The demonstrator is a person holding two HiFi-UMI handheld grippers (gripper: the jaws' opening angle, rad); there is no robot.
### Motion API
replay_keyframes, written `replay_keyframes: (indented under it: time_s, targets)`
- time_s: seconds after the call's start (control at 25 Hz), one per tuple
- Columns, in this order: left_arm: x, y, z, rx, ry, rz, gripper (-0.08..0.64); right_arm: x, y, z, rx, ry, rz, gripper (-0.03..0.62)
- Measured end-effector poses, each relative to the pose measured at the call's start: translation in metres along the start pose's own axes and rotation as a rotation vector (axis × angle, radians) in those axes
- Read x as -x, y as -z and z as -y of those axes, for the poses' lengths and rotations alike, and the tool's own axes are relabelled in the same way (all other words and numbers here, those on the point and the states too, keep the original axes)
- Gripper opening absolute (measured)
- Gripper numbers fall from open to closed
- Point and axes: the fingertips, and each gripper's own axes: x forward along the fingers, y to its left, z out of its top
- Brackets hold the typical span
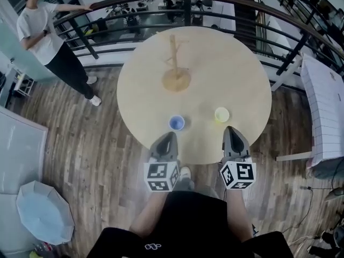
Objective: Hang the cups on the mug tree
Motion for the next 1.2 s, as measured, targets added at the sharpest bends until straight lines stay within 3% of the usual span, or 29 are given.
replay_keyframes:
  time_s: [0.12,0.24,0.28,0.36,0.52,0.8,1.08,1.2]
  targets:
    - [-0.02,0.001,-0.008,0.023,-0.004,-0.011,0.014,-0.024,0.007,0.005,-0.001,-0.021,-0.043,0.009]
    - [-0.035,0.001,-0.012,-0.001,0.007,-0.018,0.016,-0.047,0.001,0.006,0.005,-0.058,-0.045,0.009]
    - [-0.039,0.007,-0.012,-0.021,0.005,-0.035,0.051,-0.053,-0.001,0.008,0.01,-0.075,-0.047,0.009]
    - [-0.047,0.031,-0.016,-0.055,-0.008,-0.106,0.232,-0.062,-0.005,0.01,0.022,-0.104,-0.054,0.009]
    - [-0.064,0.088,-0.031,-0.116,-0.056,-0.258,0.31,-0.069,-0.01,0.014,0.042,-0.144,-0.065,0.009]
    - [-0.109,0.145,-0.049,-0.147,-0.07,-0.414,0.327,-0.064,0.003,0.038,0.063,-0.114,-0.134,0.009]
    - [-0.149,0.158,-0.058,-0.126,-0.086,-0.433,0.327,-0.061,0.005,0.063,0.095,-0.058,-0.172,0.009]
    - [-0.157,0.145,-0.065,-0.121,-0.117,-0.395,0.324,-0.065,0.006,0.065,0.102,-0.058,-0.177,0.009]
